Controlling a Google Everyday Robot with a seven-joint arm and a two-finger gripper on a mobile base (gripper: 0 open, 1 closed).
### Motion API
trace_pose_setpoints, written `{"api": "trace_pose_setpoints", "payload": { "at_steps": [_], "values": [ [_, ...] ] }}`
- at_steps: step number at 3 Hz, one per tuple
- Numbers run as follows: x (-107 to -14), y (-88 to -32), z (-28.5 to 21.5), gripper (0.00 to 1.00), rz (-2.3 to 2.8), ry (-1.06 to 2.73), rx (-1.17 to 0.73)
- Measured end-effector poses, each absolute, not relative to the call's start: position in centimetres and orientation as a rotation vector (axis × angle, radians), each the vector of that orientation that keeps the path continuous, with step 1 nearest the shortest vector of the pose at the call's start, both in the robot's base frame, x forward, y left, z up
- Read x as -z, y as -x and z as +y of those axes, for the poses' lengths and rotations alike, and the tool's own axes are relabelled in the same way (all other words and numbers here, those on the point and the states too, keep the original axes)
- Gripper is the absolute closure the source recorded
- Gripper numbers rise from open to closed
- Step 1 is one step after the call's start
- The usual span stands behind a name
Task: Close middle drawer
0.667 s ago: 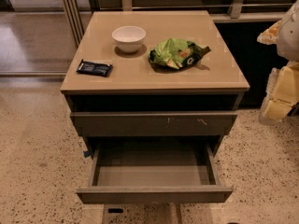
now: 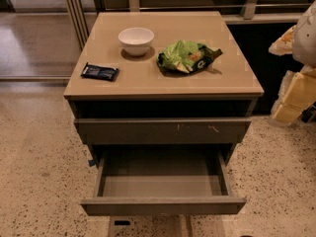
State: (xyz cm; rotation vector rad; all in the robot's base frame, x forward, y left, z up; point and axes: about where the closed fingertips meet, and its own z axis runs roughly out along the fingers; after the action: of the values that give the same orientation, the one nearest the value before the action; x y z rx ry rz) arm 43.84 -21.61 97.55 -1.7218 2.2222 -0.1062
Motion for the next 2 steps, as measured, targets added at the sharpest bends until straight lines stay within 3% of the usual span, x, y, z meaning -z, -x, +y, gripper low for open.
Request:
{"api": "trace_pose_setpoints", "payload": {
  "at_steps": [1, 2],
  "values": [
    [-94.9, -44.0, -21.7, 0.39, 2.216, 1.721, 0.064],
    [-83.5, -44.2, -20.8, 0.64, 2.181, 1.731, -0.195]
  ]
}}
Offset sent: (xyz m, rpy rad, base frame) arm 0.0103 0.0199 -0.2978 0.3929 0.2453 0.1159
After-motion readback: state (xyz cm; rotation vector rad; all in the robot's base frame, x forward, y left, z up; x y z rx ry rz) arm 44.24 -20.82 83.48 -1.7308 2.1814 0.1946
